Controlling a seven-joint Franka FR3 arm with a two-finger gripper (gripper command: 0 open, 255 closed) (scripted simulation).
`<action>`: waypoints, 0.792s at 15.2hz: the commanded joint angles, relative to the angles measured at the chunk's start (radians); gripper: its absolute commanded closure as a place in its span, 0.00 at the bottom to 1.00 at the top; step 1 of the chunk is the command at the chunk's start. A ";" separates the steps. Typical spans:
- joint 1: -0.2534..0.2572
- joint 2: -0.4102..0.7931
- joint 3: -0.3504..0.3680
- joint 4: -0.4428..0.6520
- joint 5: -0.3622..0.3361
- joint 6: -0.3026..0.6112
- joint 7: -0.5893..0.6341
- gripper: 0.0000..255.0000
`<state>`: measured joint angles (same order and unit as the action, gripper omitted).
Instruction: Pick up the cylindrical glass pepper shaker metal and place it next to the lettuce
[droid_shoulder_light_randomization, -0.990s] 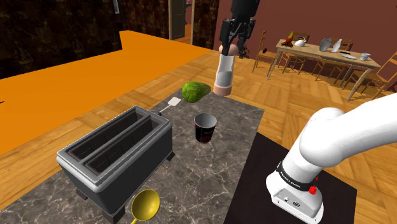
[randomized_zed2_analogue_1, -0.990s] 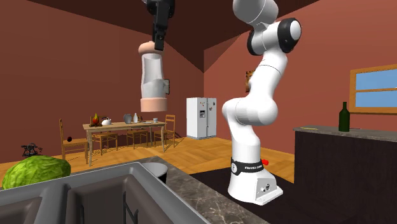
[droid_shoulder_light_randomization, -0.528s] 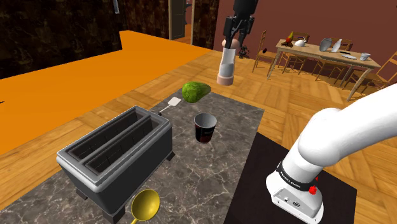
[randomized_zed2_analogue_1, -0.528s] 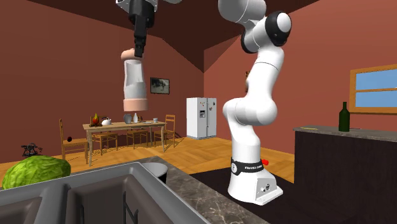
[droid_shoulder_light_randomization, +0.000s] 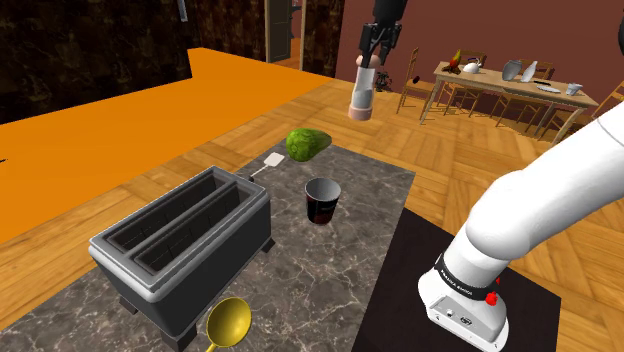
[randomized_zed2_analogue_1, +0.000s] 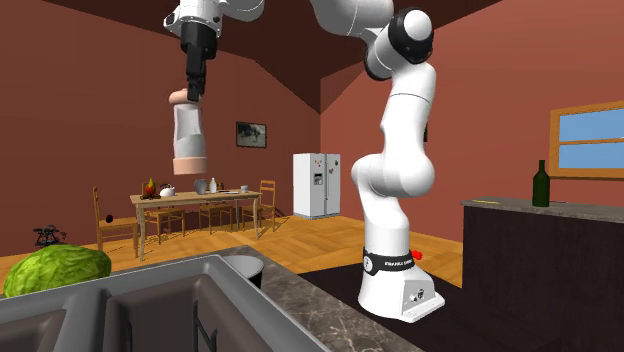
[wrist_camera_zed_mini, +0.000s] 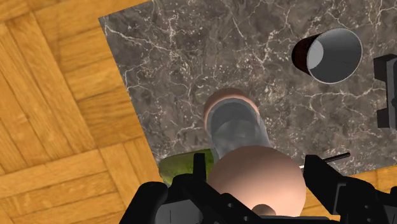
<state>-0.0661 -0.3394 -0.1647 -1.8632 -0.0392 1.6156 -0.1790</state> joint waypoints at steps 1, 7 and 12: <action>-0.008 0.062 -0.028 0.061 0.004 0.002 -0.040 1.00; -0.047 0.248 -0.116 0.258 0.043 -0.014 -0.171 1.00; -0.048 0.227 -0.113 0.166 0.037 0.058 -0.169 1.00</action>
<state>-0.1139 -0.1095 -0.2782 -1.6793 -0.0011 1.6576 -0.3477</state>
